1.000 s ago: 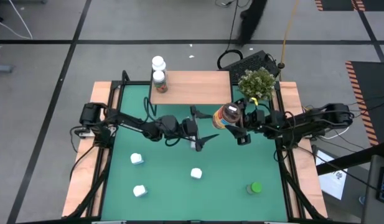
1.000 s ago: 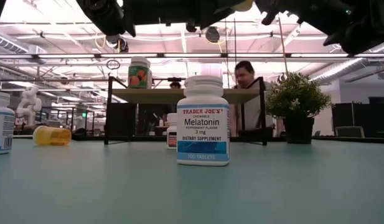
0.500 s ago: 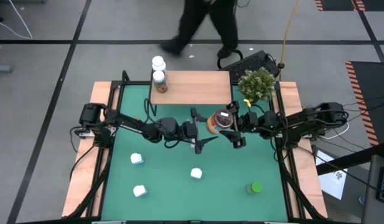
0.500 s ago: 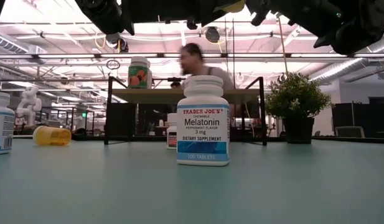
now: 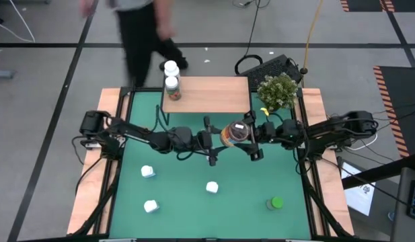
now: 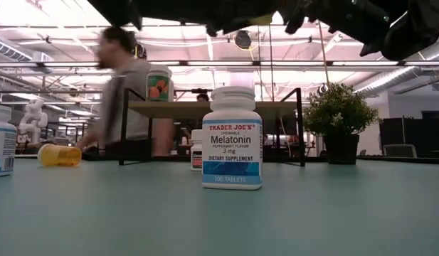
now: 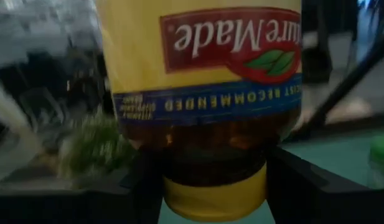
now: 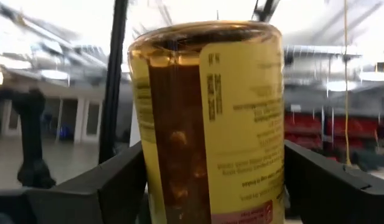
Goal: Pick and place medicine bottles onto shelf by color
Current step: Put the yellow pill bottle on the shelf
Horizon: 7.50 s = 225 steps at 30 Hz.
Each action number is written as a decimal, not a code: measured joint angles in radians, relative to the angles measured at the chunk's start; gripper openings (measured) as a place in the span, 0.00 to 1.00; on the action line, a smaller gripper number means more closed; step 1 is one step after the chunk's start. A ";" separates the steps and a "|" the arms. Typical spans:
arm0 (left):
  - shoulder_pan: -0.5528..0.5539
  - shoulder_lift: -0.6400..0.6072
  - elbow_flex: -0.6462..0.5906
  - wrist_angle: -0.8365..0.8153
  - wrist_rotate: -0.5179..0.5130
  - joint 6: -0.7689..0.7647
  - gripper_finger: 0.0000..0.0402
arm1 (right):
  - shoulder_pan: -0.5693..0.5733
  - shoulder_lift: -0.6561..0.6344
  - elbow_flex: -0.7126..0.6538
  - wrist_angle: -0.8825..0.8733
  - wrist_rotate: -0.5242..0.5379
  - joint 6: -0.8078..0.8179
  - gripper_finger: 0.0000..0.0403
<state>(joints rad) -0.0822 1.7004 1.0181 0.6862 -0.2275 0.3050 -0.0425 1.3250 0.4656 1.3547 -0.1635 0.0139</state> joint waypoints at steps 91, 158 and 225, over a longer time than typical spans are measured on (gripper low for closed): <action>-0.034 -0.040 -0.002 -0.755 -0.122 0.328 0.58 | -0.086 0.185 0.460 -1.519 -0.338 0.294 0.82; 0.000 -0.085 0.002 -0.033 0.190 -0.090 0.78 | 0.086 -0.086 -0.122 -0.289 0.111 -0.261 0.81; 0.281 -0.588 -0.002 -1.137 -0.454 -0.475 0.56 | 0.062 -0.095 -0.121 -0.455 0.294 -0.052 0.98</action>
<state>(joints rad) 0.1989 1.1120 1.0161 -0.4511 -0.6817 -0.1704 0.0193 1.2304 0.3450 0.9001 0.1307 -0.0382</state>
